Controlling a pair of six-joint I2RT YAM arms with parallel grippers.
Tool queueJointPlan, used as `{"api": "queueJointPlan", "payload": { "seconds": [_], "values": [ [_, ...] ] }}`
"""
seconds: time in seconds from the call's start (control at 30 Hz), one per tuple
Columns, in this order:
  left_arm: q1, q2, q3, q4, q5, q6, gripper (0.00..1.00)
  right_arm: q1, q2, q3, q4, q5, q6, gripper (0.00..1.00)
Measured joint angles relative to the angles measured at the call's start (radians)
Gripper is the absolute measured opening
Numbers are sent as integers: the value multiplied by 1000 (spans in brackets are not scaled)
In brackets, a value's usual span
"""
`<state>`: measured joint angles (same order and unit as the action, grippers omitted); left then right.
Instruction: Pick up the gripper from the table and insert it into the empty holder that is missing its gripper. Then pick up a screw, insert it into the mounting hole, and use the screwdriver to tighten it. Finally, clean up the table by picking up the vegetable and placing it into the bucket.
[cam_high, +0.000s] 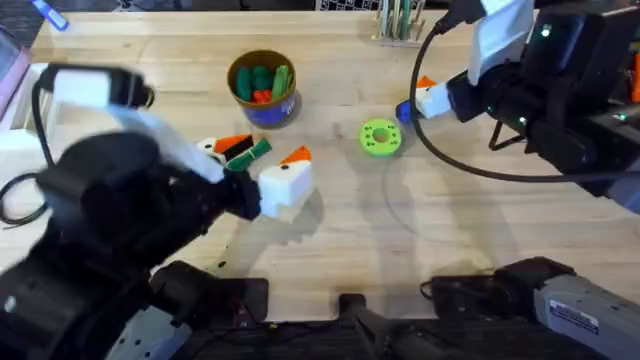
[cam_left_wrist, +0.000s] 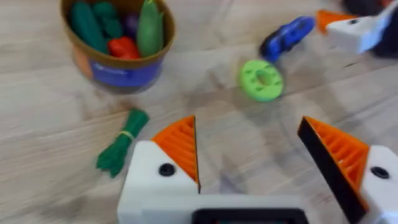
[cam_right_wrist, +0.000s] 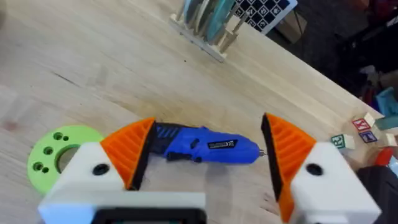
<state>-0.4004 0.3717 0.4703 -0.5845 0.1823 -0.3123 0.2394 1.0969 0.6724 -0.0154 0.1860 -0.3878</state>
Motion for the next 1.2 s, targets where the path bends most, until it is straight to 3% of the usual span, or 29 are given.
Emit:
{"api": "queueJointPlan", "payload": {
  "seconds": [0.23,0.5,0.7,0.9,1.2],
  "values": [
    [0,361,126,-18,-85,130,985,0,0,0,-1,0,3,991],
    [8,531,127,-18,-150,213,985,0,0,0,-30,0,4,991],
    [103,639,148,-39,-157,269,985,0,0,0,-30,0,7,992],
    [190,775,204,-32,-157,382,986,0,0,0,-31,0,7,991],
    [208,946,207,-21,-157,471,985,0,0,0,-53,0,7,991]
  ]
}}
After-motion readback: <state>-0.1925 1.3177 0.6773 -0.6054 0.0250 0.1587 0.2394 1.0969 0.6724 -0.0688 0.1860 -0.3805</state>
